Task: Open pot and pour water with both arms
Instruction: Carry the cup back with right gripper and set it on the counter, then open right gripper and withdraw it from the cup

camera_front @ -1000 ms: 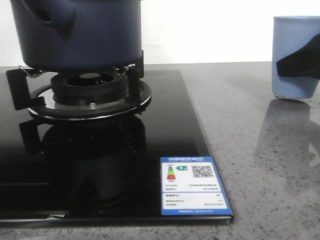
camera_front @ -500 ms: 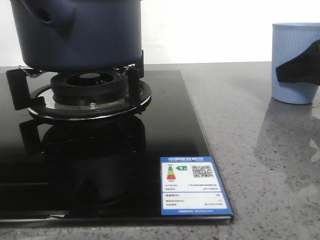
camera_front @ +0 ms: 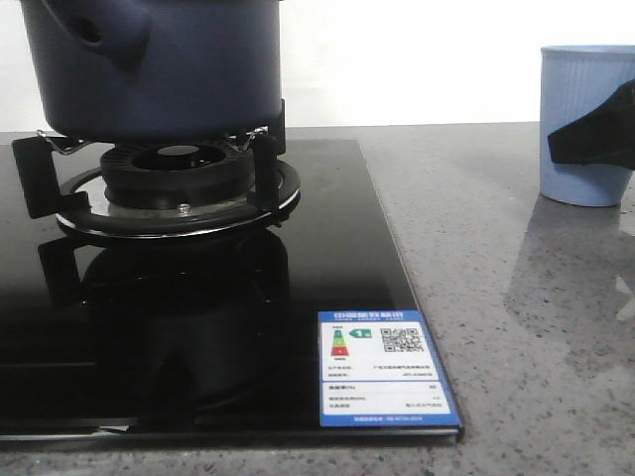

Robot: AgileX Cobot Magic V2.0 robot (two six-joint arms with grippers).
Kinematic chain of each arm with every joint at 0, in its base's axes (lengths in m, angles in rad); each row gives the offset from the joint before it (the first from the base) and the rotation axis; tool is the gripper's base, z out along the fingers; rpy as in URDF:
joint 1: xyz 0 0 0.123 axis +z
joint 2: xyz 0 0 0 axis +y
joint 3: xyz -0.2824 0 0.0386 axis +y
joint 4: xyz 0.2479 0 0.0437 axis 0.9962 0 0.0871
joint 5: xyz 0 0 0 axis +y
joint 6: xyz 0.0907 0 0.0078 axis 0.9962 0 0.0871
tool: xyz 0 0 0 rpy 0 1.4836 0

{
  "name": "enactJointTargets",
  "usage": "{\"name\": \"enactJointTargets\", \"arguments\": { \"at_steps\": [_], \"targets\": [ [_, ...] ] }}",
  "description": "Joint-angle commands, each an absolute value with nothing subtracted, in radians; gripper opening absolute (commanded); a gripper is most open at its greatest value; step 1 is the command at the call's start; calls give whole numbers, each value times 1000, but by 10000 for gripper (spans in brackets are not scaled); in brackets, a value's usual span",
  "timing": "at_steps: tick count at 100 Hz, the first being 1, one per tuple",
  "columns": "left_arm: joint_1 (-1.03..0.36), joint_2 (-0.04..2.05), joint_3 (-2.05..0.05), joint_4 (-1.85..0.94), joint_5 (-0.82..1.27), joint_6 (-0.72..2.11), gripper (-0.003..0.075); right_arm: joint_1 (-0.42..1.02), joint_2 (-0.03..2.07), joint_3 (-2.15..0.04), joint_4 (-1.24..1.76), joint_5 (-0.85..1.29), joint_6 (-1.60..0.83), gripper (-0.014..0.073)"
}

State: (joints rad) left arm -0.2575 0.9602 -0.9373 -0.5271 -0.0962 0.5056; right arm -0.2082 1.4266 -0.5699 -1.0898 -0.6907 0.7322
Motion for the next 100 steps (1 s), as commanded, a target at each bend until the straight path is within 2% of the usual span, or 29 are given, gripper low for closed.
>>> {"name": "enactJointTargets", "arguments": {
  "at_steps": [1, 8, 22, 29, 53, 100],
  "targets": [
    [-255, 939, -974, -519, -194, 506, 316, -214, 1403, -591, -1064, -716, 728, 279],
    [-255, 939, -974, -519, -194, 506, 316, -214, 1403, -591, -1064, -711, 732, 358],
    [-255, 939, -974, -519, -194, 506, 316, -214, 1403, -590, -1064, -712, 731, 599],
    [-255, 939, -974, -519, -194, 506, 316, -214, 1403, -590, -1064, -712, 737, 659],
    [-255, 939, -974, -519, -194, 506, 316, -214, 1390, -587, -1130, -727, 833, 661],
    [-255, 939, -974, -519, -194, 506, 316, -214, 1201, -462, -1176, -608, 906, 661]
  ]
}}
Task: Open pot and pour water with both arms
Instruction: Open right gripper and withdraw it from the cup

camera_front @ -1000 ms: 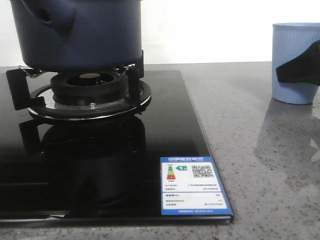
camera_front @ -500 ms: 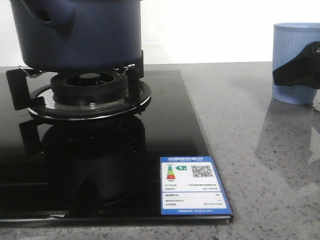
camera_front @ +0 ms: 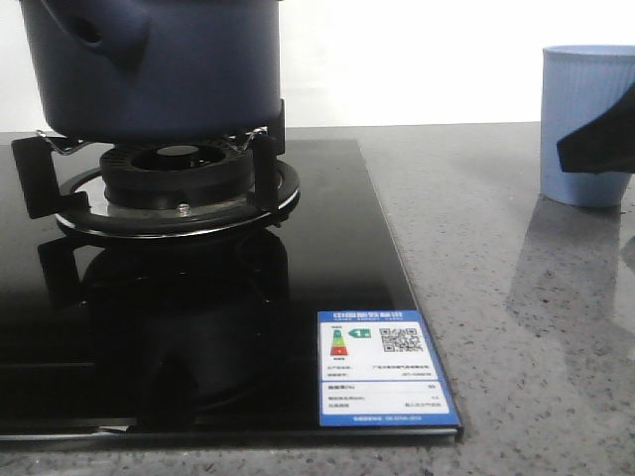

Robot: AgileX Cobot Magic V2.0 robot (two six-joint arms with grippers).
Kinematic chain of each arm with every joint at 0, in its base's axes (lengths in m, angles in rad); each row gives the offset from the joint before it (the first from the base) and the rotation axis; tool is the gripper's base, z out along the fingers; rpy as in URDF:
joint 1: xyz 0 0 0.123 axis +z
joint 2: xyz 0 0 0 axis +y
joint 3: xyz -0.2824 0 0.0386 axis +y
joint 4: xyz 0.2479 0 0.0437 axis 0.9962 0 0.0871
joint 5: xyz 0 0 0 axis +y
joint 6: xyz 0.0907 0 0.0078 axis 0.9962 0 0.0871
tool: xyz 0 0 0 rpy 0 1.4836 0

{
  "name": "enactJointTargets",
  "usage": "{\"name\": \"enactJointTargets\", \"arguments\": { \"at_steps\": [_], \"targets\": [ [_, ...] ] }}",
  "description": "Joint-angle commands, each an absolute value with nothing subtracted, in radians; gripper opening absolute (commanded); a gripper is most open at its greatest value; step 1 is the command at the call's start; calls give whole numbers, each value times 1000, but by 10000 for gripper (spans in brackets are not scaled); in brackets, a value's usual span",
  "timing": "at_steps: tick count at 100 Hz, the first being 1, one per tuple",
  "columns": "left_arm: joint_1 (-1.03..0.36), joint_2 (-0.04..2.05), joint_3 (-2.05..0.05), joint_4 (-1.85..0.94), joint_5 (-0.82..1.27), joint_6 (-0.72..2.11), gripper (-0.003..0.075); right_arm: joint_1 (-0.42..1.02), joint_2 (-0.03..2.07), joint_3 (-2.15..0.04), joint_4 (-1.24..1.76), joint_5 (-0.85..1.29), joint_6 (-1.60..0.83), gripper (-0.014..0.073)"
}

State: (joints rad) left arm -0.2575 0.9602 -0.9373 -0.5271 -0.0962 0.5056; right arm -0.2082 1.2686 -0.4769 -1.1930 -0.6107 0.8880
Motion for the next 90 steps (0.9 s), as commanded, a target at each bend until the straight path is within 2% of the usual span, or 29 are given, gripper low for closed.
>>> {"name": "enactJointTargets", "arguments": {
  "at_steps": [1, 41, 67, 90],
  "targets": [
    [-255, 939, -974, -519, -194, 506, 316, -214, 1197, -459, -1178, -601, 906, 661],
    [-263, 945, -974, -546, -161, 504, 316, -214, 873, -317, -1183, -529, 1004, 661],
    [-403, 1002, -974, -547, -160, 504, 316, -214, 710, -311, -1183, -506, 1009, 661],
    [-505, 1089, -974, -547, -195, 504, 316, -214, 661, -311, -1183, -506, 1062, 661]
  ]
}}
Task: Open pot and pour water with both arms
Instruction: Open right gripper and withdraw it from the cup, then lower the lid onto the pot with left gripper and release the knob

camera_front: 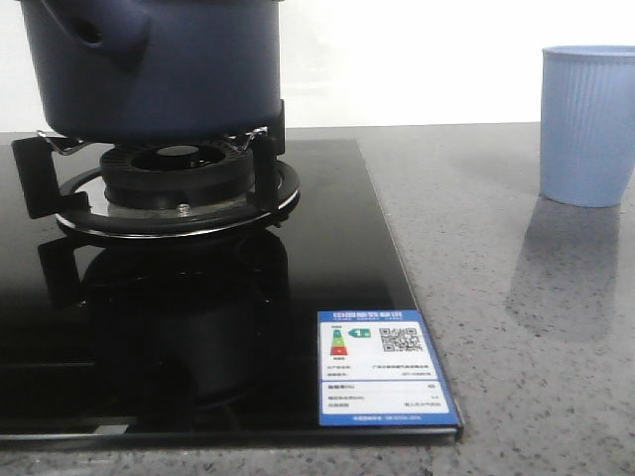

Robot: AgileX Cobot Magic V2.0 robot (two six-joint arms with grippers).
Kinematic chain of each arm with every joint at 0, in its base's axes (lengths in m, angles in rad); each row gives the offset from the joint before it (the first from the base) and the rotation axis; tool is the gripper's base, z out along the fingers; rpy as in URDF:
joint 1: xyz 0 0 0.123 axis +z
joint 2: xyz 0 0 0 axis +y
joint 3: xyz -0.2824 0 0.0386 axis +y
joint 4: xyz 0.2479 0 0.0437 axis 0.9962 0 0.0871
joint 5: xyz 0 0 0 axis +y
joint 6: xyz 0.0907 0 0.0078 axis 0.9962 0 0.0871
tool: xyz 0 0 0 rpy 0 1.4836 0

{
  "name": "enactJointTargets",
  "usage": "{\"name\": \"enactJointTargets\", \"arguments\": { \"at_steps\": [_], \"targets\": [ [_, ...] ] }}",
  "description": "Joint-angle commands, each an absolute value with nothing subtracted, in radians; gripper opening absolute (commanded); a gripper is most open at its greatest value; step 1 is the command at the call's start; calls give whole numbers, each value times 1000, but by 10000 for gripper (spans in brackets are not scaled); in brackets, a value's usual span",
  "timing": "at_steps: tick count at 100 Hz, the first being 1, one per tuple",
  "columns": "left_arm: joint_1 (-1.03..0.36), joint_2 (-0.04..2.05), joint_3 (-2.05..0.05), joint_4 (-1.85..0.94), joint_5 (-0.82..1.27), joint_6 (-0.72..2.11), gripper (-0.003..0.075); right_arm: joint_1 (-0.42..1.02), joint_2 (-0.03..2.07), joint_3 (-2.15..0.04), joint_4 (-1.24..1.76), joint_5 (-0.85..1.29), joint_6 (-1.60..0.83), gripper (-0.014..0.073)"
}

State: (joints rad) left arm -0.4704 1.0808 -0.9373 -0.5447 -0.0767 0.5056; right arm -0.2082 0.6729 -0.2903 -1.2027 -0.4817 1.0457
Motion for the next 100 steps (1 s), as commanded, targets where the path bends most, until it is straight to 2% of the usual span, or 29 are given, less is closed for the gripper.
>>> {"name": "enactJointTargets", "arguments": {
  "at_steps": [1, 21, 54, 100],
  "targets": [
    [-507, 1092, -974, -547, -197, 504, 316, -214, 661, -311, -1183, -506, 1065, 661],
    [-553, 1168, -974, -535, -249, 504, 317, -214, 661, -310, -1206, -542, 1091, 661],
    [-553, 1262, -974, -524, -288, 504, 317, -214, 661, -310, -1207, -544, 1091, 661],
    [-553, 1282, -974, -524, -304, 504, 318, -214, 661, -310, -1207, -544, 1091, 661]
  ]
}}
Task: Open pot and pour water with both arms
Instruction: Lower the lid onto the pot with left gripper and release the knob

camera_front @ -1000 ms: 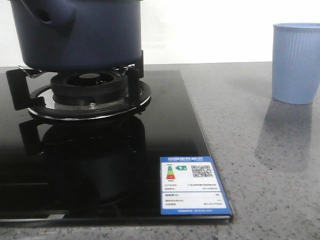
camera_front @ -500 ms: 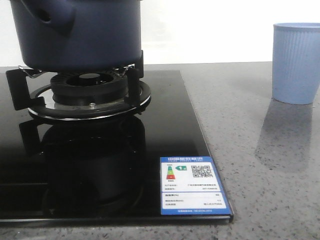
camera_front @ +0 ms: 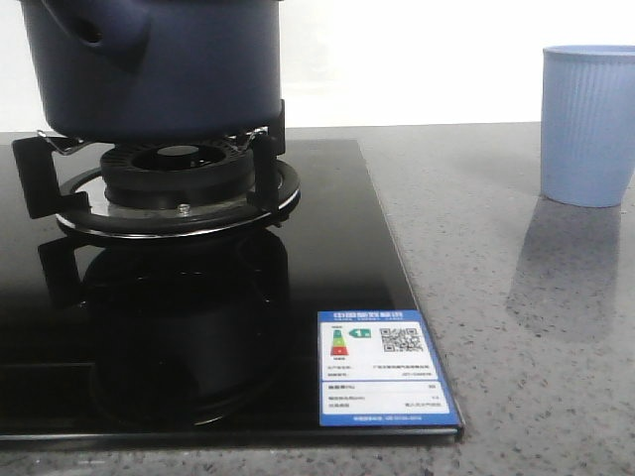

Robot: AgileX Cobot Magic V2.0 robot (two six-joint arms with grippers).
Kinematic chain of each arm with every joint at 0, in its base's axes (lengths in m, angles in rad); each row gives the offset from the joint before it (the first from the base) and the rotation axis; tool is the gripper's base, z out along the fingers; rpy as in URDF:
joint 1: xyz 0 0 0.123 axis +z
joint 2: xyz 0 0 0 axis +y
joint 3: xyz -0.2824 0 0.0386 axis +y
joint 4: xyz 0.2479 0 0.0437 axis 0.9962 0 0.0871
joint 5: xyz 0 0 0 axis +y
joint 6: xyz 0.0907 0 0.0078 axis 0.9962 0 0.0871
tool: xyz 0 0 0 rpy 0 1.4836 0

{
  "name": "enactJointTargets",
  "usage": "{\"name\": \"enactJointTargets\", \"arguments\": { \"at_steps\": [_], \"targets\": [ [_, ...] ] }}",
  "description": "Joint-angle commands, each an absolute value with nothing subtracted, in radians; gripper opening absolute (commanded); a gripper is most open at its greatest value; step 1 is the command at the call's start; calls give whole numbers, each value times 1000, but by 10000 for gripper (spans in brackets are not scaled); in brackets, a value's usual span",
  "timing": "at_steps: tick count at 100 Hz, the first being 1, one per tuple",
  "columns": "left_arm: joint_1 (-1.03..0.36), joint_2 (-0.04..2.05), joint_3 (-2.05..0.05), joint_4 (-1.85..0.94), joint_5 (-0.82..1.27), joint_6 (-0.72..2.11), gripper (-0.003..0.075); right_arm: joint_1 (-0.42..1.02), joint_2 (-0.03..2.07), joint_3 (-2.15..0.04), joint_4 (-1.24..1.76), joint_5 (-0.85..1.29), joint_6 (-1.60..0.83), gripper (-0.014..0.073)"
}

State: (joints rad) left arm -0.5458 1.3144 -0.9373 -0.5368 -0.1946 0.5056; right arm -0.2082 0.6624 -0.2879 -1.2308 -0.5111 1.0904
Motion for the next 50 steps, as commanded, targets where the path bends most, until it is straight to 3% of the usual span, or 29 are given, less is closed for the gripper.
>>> {"name": "enactJointTargets", "arguments": {
  "at_steps": [1, 50],
  "targets": [
    [-553, 1282, -974, -524, -304, 501, 318, -214, 661, -310, -1207, -544, 1091, 661],
    [-576, 1300, -974, -520, -304, 494, 318, -214, 661, -310, -1207, -544, 1091, 661]
  ]
}}
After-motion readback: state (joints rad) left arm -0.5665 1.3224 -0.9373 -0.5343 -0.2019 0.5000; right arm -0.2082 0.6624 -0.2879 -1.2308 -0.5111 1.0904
